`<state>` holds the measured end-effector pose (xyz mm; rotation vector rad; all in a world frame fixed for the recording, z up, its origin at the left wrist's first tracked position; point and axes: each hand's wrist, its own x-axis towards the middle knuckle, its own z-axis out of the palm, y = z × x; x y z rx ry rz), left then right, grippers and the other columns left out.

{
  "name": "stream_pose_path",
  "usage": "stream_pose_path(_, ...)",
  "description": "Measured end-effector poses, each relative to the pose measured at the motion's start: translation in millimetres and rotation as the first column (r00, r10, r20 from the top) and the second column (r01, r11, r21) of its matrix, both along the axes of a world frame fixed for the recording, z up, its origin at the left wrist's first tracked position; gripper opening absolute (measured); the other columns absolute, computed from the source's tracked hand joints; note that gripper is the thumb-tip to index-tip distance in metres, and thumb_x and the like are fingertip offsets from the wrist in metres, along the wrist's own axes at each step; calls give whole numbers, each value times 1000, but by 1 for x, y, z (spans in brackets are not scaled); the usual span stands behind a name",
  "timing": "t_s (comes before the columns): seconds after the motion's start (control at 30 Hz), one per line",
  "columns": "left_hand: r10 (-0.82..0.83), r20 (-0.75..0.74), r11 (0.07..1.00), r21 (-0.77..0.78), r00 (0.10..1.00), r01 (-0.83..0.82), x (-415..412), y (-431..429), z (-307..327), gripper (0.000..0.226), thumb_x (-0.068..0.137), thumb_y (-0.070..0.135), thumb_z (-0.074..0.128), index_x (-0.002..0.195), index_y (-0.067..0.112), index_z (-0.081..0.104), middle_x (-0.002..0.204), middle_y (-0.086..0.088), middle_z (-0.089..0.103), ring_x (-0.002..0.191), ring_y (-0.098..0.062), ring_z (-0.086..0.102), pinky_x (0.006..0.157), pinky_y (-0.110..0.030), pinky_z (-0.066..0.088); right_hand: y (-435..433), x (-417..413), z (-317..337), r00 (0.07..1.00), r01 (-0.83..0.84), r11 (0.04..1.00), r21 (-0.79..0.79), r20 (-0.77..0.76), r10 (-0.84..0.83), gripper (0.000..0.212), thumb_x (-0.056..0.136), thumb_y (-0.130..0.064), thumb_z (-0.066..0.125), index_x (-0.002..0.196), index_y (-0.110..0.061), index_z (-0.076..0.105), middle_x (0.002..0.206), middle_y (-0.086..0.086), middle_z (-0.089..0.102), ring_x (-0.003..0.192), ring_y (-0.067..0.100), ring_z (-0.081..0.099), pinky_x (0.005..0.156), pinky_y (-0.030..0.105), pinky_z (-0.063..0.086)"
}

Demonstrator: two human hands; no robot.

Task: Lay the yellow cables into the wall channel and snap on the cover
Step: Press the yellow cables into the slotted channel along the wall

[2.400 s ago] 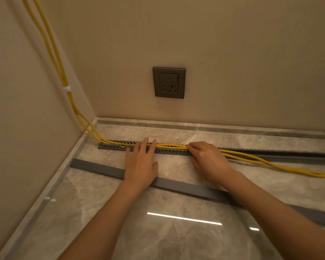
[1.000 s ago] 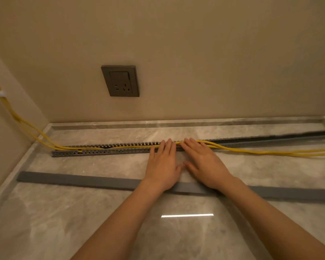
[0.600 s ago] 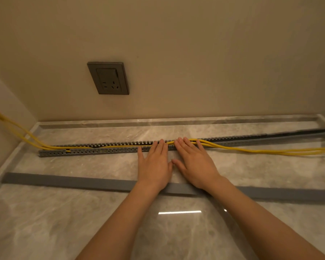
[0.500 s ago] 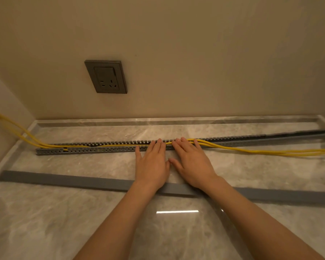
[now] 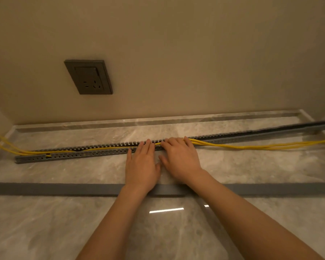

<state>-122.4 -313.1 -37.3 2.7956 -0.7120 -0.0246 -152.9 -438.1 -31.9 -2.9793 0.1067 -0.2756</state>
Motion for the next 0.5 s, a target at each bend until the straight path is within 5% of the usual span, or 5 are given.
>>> stream_pose_path(0.13, -41, 6, 998, 47, 999, 41, 3, 3, 4, 65, 91, 42, 46, 147, 18, 20, 157, 0, 15, 143, -16, 13, 114, -46, 15, -1, -15, -3, 991, -21, 999, 34, -128, 25, 62, 94, -42, 40, 147, -19, 17, 156, -2, 16, 143, 14, 5, 116, 40, 4)
stream_pose_path(0.23, -45, -12, 996, 81, 999, 46, 5, 5, 10, 62, 92, 42, 44, 146, 20, 22, 156, 2, 17, 143, -14, 16, 112, -52, 12, -6, -24, -1, 981, -25, 999, 46, -190, 33, 63, 95, -44, 39, 148, -22, 12, 157, -3, 7, 143, 14, -3, 116, 40, 1)
stream_pose_path(0.5, -73, 11, 997, -3, 997, 73, -8, -25, 19, 58, 90, 43, 45, 142, 22, 29, 153, -3, 22, 139, -23, 21, 112, -56, 9, -35, -41, 14, 999, 48, 987, 154, -30, -44, 50, 88, -33, 54, 135, -20, 43, 141, 2, 44, 130, 20, 37, 108, 35, 30)
